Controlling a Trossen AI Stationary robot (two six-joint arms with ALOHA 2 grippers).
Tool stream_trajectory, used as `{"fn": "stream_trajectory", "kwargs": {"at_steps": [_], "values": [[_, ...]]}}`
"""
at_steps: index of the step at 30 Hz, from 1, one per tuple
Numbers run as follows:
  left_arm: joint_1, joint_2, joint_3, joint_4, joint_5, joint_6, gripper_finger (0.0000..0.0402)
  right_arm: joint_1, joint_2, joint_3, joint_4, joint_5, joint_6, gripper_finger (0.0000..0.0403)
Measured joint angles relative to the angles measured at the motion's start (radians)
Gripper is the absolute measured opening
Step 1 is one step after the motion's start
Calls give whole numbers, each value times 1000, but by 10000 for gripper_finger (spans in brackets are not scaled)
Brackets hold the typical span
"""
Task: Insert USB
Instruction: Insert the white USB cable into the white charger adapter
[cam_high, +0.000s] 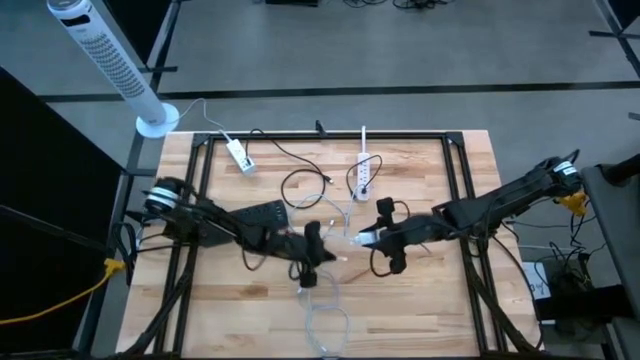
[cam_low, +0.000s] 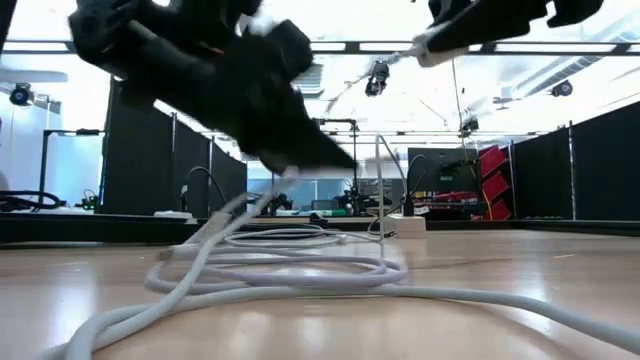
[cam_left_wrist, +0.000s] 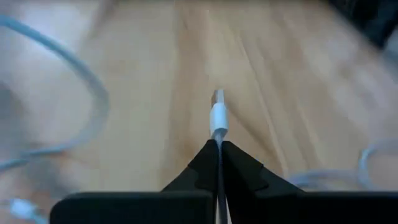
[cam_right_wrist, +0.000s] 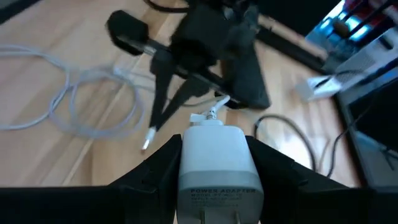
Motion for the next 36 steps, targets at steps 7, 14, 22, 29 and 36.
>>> {"fn": "stream_trajectory", "kwargs": {"at_steps": [7,14,22,29,36], "values": [[107,-73,-127,478,257,-314,0,-5,-26,0,115,-117,-245,141],[126,24,-38,464,412,-501,0,-5,-25,0,239,-138,-437,141],[123,82,66,470,433,-506,0,-5,-25,0,170,-123,-368,141],[123,80,50,458,387,-546,0,-1,-25,0,47,-76,-322,141],[123,80,33,386,338,-589,0,7,-25,1,58,-77,-380,141]]}}
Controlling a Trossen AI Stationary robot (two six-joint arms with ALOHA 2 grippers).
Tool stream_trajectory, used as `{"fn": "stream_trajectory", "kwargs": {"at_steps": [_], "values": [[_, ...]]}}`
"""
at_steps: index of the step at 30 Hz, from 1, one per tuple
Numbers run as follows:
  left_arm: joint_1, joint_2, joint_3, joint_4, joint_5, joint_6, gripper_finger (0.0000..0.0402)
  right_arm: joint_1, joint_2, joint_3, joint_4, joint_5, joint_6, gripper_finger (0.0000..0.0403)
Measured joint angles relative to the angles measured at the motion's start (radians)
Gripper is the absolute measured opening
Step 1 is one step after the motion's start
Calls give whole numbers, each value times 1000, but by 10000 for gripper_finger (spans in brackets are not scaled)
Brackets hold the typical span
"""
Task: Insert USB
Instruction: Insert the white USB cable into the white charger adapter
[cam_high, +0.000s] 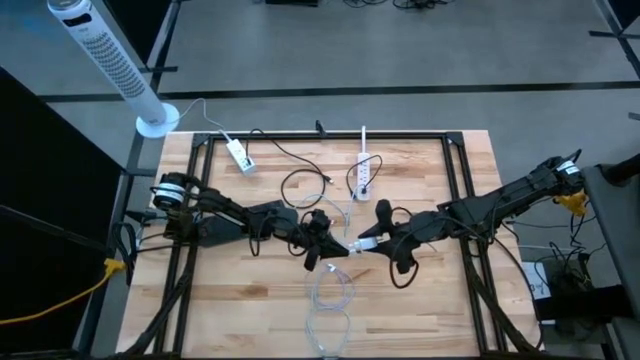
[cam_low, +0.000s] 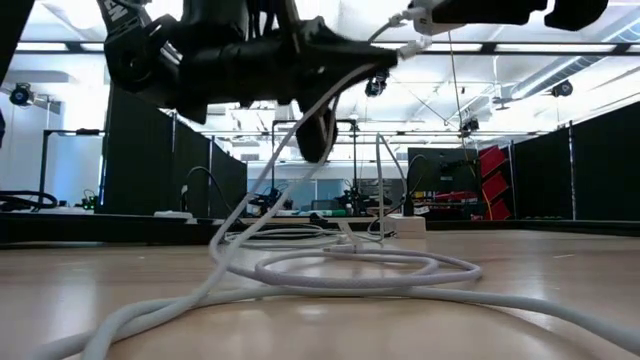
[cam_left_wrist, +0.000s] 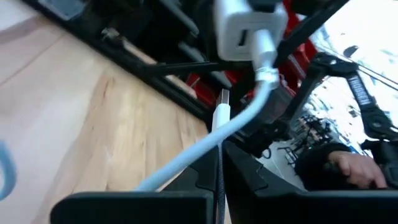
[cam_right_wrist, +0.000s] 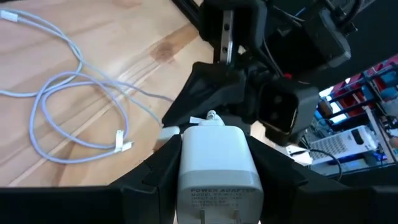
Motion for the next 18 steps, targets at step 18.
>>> {"fn": "stream_trajectory", "kwargs": {"at_steps": [18], "values": [[29,0,7,43,-19,-29,0,15,0,0,-84,16,-41,141]]}}
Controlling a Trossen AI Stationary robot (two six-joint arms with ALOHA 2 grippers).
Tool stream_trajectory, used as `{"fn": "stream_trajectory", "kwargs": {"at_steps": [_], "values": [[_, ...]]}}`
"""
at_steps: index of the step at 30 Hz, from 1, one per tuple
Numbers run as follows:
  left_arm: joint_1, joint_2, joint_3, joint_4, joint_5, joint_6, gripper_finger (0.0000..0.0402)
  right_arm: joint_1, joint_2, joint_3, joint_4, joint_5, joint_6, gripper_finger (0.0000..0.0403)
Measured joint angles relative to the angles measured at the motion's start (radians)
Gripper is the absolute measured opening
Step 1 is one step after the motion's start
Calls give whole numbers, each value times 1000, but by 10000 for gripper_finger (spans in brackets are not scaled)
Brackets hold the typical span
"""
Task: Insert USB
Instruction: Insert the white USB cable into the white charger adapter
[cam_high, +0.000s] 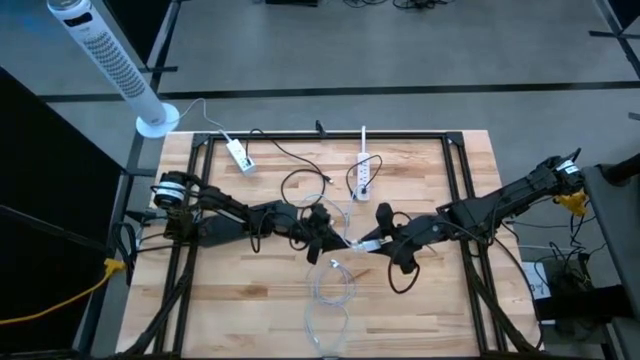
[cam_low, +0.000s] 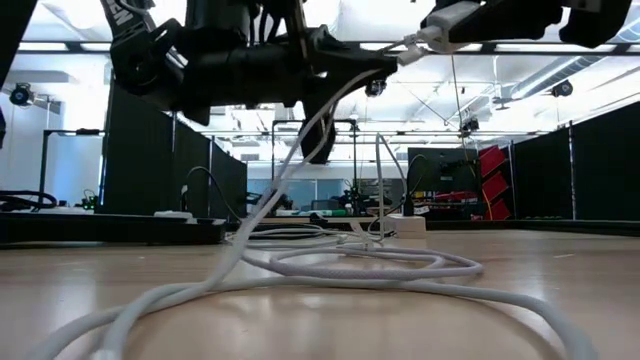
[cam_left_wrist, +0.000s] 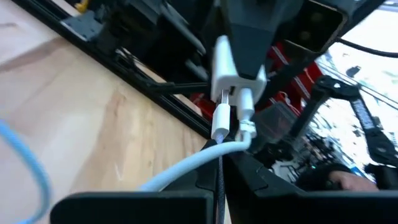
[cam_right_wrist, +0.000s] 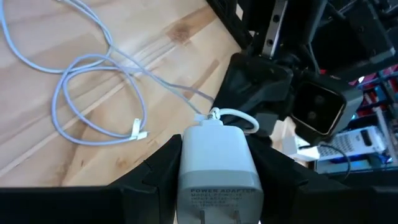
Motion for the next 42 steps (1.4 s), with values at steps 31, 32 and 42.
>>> {"fn": "stream_trajectory", "kwargs": {"at_steps": [31,32,42], "values": [[-2,0,94,-147,37,14,0,3,-1,0,-11,16,-19,141],[-2,0,94,-140,33,18,0,5,-1,0,-13,19,-14,141],[1,0,94,-133,44,38,0,28,-2,0,-25,74,6,141]]}}
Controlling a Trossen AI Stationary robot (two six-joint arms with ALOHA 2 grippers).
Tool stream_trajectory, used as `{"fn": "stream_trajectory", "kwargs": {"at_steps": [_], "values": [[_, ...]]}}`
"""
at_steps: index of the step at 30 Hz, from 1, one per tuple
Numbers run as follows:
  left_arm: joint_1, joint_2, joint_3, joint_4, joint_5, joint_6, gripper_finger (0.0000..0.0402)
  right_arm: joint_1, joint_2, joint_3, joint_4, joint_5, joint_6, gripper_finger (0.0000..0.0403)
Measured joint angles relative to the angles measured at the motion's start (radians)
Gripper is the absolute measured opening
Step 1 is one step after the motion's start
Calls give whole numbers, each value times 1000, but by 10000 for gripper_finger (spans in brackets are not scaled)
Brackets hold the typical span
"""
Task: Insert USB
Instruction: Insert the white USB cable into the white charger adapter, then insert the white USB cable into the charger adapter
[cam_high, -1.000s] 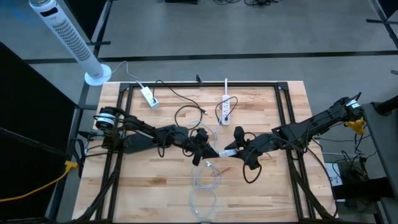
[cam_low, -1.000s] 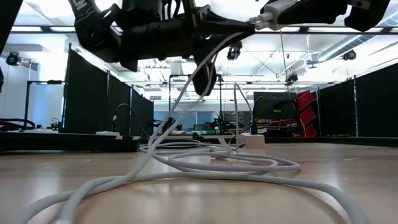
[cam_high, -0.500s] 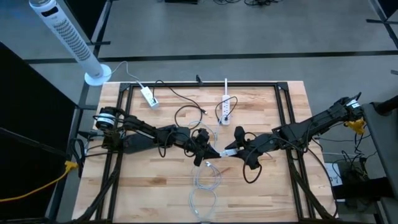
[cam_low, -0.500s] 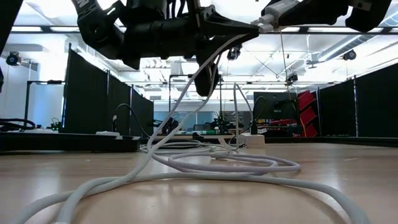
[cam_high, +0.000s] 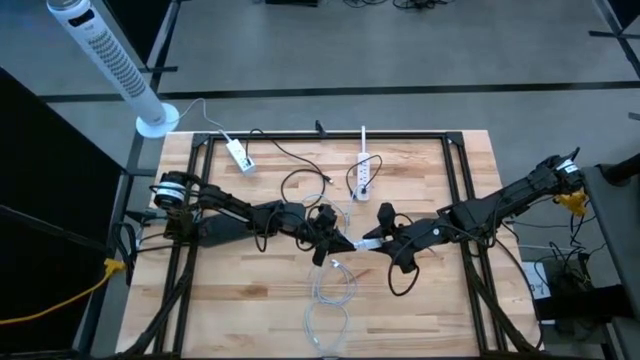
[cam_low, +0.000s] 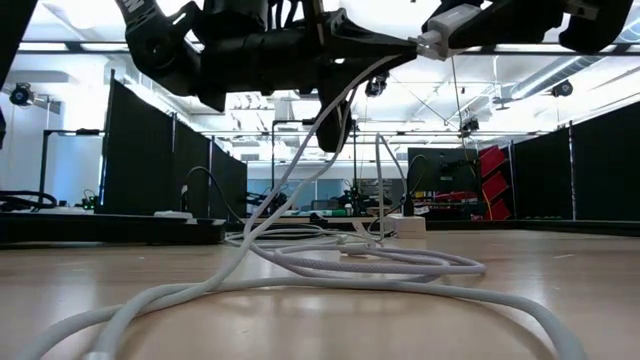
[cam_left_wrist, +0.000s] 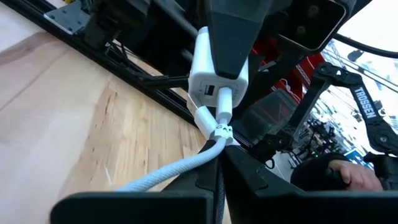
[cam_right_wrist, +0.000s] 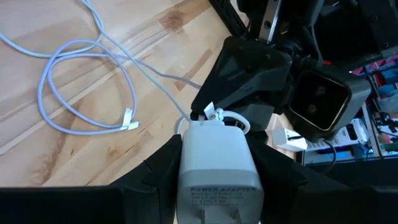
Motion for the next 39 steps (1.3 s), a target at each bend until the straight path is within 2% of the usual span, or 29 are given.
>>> {"fn": "stream_trajectory", "kwargs": {"at_steps": [6,11,18,39], "values": [[-3,0,0,12,29,21,0,4,-58,0,-8,11,41,141],[-5,0,-2,48,33,44,0,4,-97,0,-14,-33,83,141],[-5,-1,-3,99,4,42,0,4,-74,-5,1,-71,77,141],[-21,6,-3,133,17,18,0,4,-64,-5,71,-64,-10,141]]}}
